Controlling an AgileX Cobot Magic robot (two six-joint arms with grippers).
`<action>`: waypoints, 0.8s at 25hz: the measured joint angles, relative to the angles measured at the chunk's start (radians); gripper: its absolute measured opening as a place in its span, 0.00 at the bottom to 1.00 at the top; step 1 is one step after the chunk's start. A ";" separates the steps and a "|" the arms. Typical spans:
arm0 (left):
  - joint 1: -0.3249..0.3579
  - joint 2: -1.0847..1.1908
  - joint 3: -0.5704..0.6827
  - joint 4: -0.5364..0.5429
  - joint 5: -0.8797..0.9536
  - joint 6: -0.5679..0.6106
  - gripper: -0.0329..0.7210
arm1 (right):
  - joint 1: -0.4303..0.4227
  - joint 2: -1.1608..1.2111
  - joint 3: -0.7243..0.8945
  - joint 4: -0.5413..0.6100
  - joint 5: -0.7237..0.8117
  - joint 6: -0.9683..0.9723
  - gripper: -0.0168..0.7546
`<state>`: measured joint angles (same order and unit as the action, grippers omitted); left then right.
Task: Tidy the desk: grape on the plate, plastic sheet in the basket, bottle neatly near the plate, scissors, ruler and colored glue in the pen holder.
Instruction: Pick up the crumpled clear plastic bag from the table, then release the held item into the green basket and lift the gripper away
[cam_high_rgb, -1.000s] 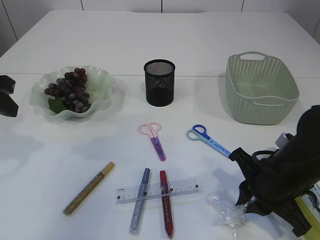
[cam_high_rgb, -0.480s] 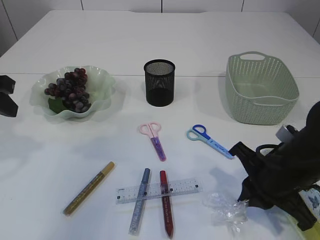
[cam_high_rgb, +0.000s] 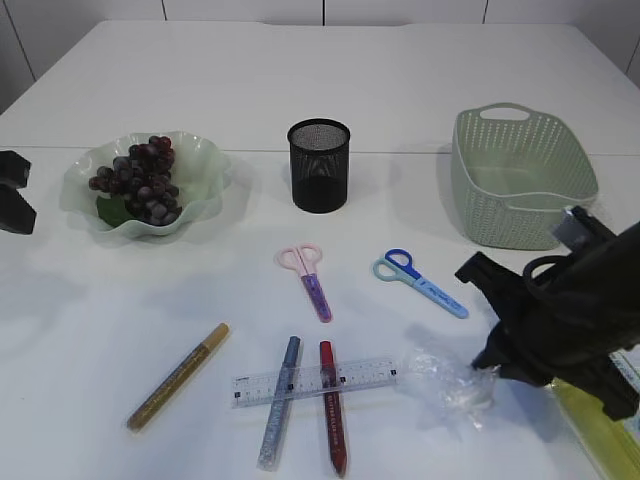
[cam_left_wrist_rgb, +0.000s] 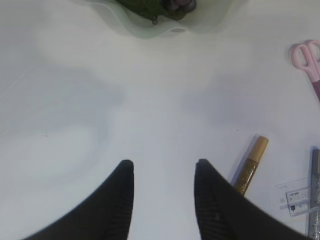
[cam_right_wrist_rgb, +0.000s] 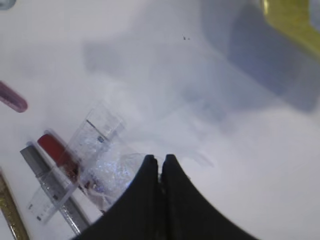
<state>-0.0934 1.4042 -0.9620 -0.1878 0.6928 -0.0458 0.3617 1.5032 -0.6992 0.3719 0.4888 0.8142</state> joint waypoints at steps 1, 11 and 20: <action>0.000 0.000 0.000 0.000 0.000 0.000 0.44 | 0.000 0.000 -0.013 0.000 0.001 -0.022 0.04; 0.000 0.000 0.000 0.002 0.000 0.000 0.43 | -0.061 0.000 -0.273 -0.008 0.050 -0.312 0.04; 0.000 0.000 0.000 0.002 0.000 0.000 0.43 | -0.305 0.058 -0.495 -0.018 0.133 -0.569 0.04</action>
<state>-0.0934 1.4042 -0.9620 -0.1862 0.6928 -0.0458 0.0562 1.5615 -1.1944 0.3540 0.6213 0.2451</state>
